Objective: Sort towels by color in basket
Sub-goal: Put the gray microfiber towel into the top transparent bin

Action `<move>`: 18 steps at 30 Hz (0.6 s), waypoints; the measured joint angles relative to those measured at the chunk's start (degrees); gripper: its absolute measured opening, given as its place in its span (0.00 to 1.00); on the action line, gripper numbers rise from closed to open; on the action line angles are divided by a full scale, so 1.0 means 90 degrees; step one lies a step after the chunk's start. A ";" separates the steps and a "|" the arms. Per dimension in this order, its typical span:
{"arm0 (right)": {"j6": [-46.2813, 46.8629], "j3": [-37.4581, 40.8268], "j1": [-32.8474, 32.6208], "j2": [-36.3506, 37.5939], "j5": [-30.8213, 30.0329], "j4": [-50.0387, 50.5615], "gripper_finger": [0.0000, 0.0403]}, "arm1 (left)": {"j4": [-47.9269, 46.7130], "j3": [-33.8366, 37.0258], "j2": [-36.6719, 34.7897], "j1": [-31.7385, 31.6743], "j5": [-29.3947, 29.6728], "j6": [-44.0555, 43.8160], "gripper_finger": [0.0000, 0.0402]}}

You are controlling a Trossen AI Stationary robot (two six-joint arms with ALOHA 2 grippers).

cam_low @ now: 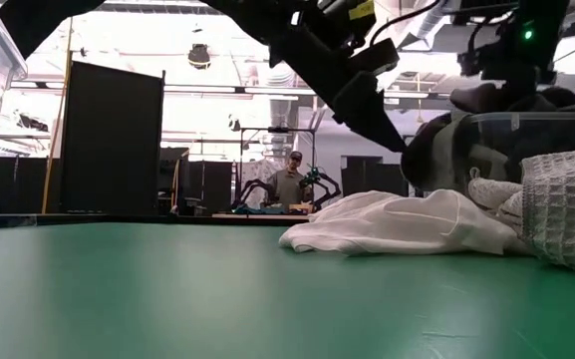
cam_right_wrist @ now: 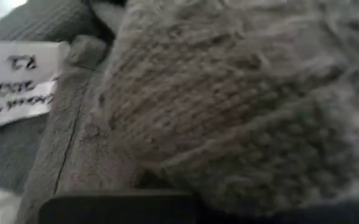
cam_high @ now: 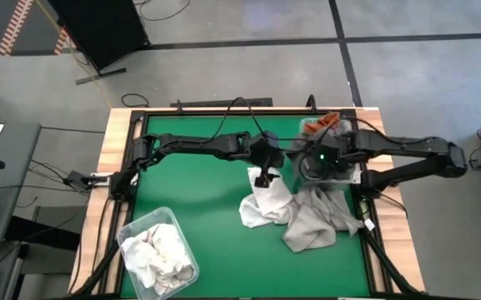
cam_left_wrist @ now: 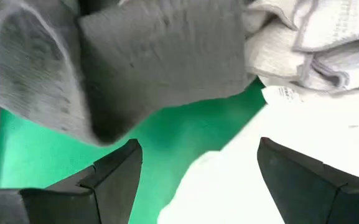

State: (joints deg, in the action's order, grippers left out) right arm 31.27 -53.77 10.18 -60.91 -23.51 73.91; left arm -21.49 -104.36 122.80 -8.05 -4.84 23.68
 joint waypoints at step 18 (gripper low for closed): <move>-0.1586 0.1625 0.2185 0.0015 0.2214 -0.2339 0.09 | 0.0311 0.0687 -0.0007 -0.0010 -0.0100 -0.0063 0.76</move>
State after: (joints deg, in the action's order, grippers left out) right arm 17.00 -39.14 29.85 -60.77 -3.59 52.86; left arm -18.69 -98.17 122.74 -8.14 -5.74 23.11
